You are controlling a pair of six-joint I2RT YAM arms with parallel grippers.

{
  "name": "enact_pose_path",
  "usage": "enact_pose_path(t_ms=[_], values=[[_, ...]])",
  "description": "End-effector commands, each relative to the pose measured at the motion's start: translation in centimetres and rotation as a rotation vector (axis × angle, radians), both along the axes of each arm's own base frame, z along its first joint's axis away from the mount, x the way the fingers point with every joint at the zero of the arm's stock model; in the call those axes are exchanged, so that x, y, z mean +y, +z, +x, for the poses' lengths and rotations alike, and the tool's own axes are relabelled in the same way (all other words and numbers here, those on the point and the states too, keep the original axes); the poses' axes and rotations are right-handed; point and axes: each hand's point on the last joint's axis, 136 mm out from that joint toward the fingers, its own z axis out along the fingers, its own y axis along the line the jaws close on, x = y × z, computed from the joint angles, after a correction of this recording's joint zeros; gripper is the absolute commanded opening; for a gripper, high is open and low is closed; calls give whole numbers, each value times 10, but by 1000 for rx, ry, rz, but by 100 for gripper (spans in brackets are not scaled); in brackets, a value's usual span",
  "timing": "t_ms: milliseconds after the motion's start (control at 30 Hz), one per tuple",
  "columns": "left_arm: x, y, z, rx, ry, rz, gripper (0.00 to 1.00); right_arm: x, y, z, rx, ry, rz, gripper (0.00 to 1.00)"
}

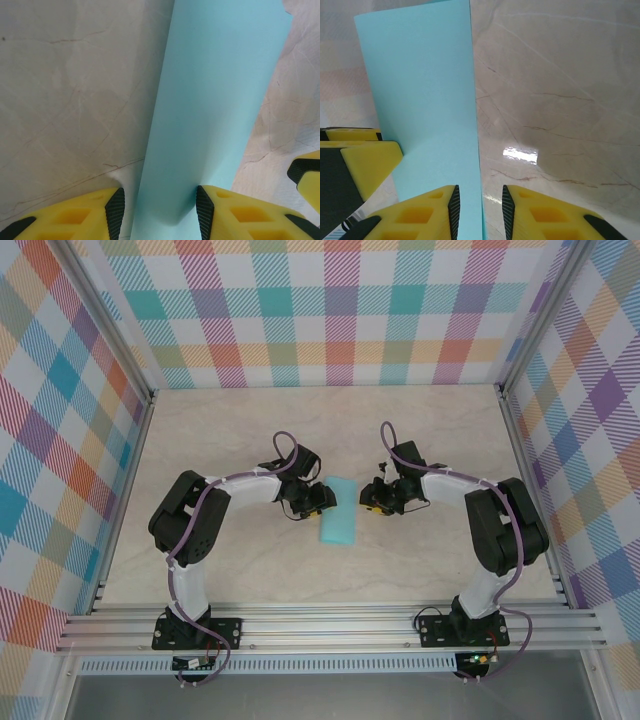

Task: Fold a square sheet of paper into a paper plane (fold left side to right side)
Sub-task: First fold in half a square sheet of paper at the center of the table, then hold the square sheet of paper at the center of the table.

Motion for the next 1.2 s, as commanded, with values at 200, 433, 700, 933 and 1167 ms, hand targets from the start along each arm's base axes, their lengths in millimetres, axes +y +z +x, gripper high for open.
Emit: enact_pose_path(t_ms=[200,433,700,933,1167], values=[[7,-21,9,-31,45,61,45,-1,-5,-3,10,-24,15,28],[9,-22,8,-31,56,66,42,-12,9,2,-72,-77,-26,26],[10,-23,9,-29,62,70,42,-13,14,3,-84,-84,-20,25],[10,-25,9,-22,71,71,44,-7,9,1,-53,-70,1,24],[8,-27,9,-16,70,68,44,-6,7,2,-42,-64,8,24]])
